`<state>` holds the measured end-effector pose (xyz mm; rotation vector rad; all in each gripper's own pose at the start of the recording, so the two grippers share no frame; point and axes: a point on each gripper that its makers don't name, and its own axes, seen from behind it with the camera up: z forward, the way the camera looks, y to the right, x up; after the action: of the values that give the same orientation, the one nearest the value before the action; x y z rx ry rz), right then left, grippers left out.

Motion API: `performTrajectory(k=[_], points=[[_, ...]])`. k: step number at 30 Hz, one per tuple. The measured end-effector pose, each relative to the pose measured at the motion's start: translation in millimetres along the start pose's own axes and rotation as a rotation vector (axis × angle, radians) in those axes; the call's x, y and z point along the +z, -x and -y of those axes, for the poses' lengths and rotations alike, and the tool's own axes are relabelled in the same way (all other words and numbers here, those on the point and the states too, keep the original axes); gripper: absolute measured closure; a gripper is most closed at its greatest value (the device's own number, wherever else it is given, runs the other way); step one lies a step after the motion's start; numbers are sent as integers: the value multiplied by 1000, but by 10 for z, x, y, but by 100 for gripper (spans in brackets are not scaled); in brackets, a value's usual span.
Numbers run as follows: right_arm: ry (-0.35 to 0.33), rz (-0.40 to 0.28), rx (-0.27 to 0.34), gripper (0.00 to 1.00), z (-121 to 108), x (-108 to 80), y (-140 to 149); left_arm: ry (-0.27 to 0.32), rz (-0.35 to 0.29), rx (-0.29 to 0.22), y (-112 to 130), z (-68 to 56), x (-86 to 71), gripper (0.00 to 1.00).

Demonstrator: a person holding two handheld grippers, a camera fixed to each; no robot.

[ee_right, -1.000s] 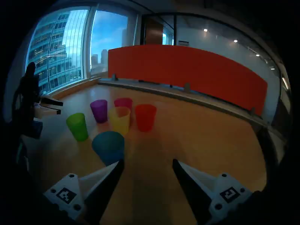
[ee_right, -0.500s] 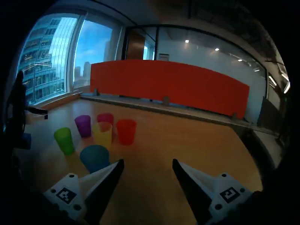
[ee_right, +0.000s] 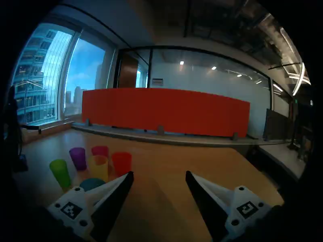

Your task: Pour water

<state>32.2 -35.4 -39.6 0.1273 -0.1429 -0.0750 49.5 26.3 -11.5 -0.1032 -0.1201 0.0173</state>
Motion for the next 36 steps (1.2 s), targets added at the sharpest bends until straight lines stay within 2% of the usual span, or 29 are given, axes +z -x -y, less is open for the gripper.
performTrajectory(k=[6,9,15,24,30,36], points=[[34,-131,9,0,-19,-68,-311,-13,-74,6,-195,-15,-29,7],[50,-166,8,0,-48,-100,-385,-31,-109,20,-292,1,-48,7],[85,-165,10,0,-134,-122,-394,-68,-173,59,-495,14,-87,7],[105,-153,40,0,-172,-182,-383,-97,-254,64,-665,-46,-153,7],[118,-140,33,0,-194,-219,-354,-127,-273,100,-632,-38,-174,7],[133,-126,32,0,-199,-273,-347,-137,-269,106,-534,-24,-152,7]])
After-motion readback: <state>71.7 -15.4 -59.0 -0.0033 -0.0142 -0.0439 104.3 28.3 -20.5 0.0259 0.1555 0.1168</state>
